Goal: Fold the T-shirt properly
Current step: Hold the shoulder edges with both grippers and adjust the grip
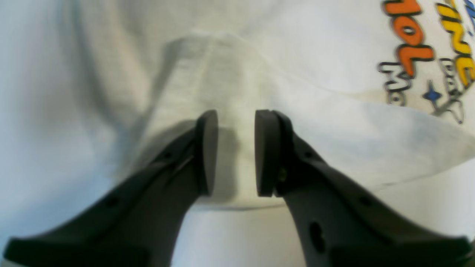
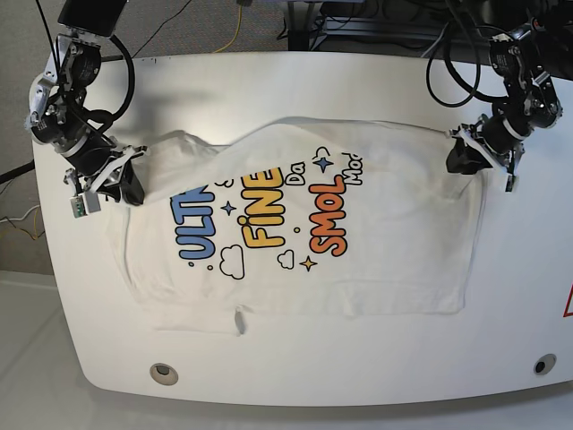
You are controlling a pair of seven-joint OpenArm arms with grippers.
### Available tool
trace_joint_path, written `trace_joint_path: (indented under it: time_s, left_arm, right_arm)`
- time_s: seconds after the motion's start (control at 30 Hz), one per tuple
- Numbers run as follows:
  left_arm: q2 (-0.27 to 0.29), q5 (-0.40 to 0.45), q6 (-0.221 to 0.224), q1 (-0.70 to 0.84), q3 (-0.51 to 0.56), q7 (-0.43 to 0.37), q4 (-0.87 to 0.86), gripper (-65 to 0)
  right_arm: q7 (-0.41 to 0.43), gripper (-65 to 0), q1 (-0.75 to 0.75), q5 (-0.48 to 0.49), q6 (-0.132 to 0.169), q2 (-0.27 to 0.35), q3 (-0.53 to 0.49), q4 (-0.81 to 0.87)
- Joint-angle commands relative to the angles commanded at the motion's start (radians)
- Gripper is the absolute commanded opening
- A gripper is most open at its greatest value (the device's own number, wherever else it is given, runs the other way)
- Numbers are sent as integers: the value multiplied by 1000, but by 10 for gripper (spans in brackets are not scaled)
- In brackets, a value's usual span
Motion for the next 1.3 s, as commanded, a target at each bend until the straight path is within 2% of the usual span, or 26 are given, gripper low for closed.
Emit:
trace_joint_path:
  time_s: [0.03, 0.1, 0.3, 0.37, 0.83, 0.97, 1.03, 1.1, 1.17, 1.3]
  left_arm:
    - [-8, -3, 7, 4, -13, 10, 9, -363]
    - [-11, -5, 15, 6, -19, 19, 12, -337]
    - [-13, 12, 71, 4, -21, 59, 15, -299]
    - [-23, 24, 146, 7, 24, 81, 3, -270]
    - [-17, 16, 164, -17, 141, 93, -46, -245]
    - [-15, 13, 156, -14, 144, 78, -40, -269]
    - [-13, 12, 147, -11, 138, 61, -33, -303]
    - [-11, 7, 139, -7, 131, 26, -27, -367]
    - [-10, 15, 137, -6, 108, -10, -29, -470]
    - [-7, 21, 132, -6, 98, -25, -27, -546]
  right_arm:
    - [-2, -650, -1, 3, 1, 0, 2, 1]
    - [-1, -650, -1, 3, 1, 0, 1, 1]
    - [-2, -650, -2, 11, 4, 1, 5, 0]
    - [1, -650, 2, 14, 6, -1, 15, -5]
    - [-6, -650, 3, 6, 7, -2, 11, -5]
    - [-5, -650, 4, 8, 8, -2, 11, -6]
    - [-5, -650, 4, 10, 7, -2, 12, -6]
    - [-5, -650, 5, 9, 9, -2, 13, -5]
    - [-7, -650, 5, 1, 7, -4, 10, -3]
    - [-7, -650, 7, -2, 8, -4, 9, -3]
